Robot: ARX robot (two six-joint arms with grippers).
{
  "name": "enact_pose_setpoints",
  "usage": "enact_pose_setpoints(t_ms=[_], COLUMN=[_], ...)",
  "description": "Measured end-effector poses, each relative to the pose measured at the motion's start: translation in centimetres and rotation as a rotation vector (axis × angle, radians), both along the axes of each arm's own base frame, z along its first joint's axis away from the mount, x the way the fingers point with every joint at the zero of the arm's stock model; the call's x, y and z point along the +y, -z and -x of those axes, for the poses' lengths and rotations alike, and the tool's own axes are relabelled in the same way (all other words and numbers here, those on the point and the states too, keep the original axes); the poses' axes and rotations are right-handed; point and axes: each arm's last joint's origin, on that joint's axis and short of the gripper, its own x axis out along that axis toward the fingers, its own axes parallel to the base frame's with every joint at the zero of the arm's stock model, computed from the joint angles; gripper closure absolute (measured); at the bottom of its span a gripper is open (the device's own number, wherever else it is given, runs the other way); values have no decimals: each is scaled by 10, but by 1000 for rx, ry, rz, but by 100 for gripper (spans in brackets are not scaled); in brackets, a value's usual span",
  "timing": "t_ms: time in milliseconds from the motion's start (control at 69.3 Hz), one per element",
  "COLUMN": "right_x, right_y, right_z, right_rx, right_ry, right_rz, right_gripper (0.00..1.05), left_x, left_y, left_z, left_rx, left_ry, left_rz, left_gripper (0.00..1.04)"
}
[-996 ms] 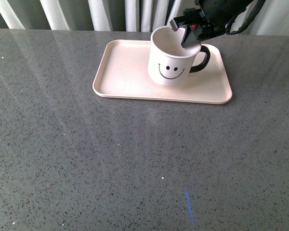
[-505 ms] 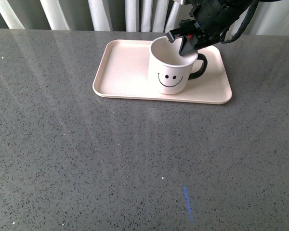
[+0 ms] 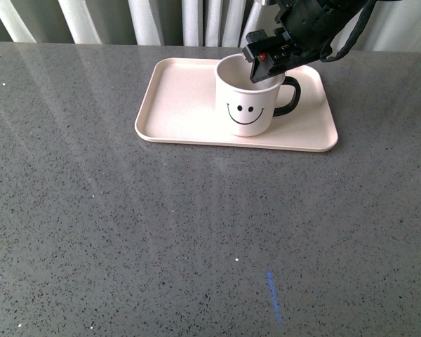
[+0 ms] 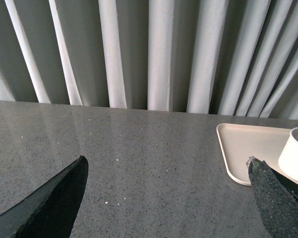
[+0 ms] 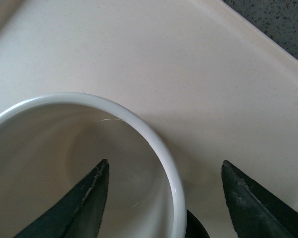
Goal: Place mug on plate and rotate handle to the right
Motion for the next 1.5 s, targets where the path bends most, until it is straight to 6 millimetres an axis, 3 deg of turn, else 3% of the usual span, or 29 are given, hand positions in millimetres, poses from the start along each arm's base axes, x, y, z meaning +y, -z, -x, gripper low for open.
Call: enact_pose_setpoints(t_ms=[217, 534, 621, 679, 765, 938, 1068, 1198, 1502], right_x=[2, -2, -6, -14, -28, -47, -54, -62, -77], right_y=[-15, -76, -72, -61, -51, -50, -35, -29, -18], right_z=[3, 27, 35, 54, 91, 156, 192, 230, 282], right_rx=[-58, -254, -516, -687, -859, -953, -917, -916, -930], right_ry=[-25, -96, 170, 328, 397, 429, 421, 424, 428], right_rz=[-36, -132, -73, -111, -208, -269, -263, -269, -270], right_gripper=[8, 9, 22, 33, 48, 80, 103, 103, 103], left_x=[0, 0, 0, 0, 0, 0, 0, 0, 0], left_y=[0, 0, 0, 0, 0, 0, 0, 0, 0], left_z=[0, 0, 0, 0, 0, 0, 0, 0, 0], left_rx=[0, 0, 0, 0, 0, 0, 0, 0, 0], left_ry=[0, 0, 1, 0, 0, 0, 0, 0, 0], left_rz=[0, 0, 0, 0, 0, 0, 0, 0, 0], left_gripper=[9, 9, 9, 9, 9, 9, 9, 9, 9])
